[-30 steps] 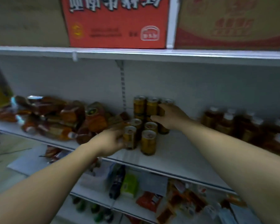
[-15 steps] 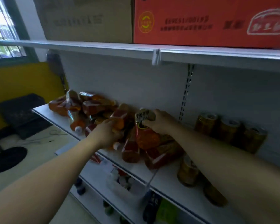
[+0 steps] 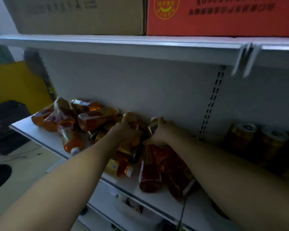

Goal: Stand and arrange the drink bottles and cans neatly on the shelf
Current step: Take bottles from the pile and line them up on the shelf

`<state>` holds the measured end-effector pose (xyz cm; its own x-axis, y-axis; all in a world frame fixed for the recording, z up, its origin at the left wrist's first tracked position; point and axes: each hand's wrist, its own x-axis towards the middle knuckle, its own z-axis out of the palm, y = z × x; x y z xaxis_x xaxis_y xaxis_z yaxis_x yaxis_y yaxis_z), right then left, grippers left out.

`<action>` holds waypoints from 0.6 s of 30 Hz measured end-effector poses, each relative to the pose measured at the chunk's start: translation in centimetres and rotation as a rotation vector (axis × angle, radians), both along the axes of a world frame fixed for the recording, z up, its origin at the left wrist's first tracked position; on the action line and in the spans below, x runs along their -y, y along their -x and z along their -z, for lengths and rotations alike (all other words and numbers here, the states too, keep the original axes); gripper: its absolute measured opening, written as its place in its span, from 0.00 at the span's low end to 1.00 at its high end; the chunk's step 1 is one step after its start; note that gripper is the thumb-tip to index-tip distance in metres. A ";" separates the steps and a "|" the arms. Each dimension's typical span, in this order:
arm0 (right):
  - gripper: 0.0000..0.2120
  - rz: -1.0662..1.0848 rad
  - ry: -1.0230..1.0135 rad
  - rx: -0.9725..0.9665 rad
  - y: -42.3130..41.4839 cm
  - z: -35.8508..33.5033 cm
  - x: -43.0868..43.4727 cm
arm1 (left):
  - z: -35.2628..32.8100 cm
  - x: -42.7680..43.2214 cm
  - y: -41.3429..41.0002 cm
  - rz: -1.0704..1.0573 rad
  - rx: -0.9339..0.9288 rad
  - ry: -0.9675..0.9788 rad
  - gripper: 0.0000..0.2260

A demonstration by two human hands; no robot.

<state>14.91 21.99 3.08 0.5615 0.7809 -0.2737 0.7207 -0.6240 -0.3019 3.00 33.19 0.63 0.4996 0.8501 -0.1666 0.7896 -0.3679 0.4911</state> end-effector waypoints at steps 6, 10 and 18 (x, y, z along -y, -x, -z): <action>0.58 0.154 -0.182 -0.007 0.9 -0.2 0.5 | 0.9 -3.2 1.6 -0.052 0.495 0.372 0.39; 0.60 0.275 -0.411 -0.008 2.5 -1.3 2.7 | 1.5 -3.7 4.9 -0.039 0.795 0.829 0.32; 0.56 0.493 -0.772 0.023 6.1 -2.7 8.9 | 0.4 1.6 5.8 0.116 1.070 1.297 0.17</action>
<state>8.86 13.11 5.81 0.8785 0.4130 0.2403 0.4376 -0.4933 -0.7518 -2.83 31.63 0.25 0.8887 0.3869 -0.2459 -0.0751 0.6519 0.7546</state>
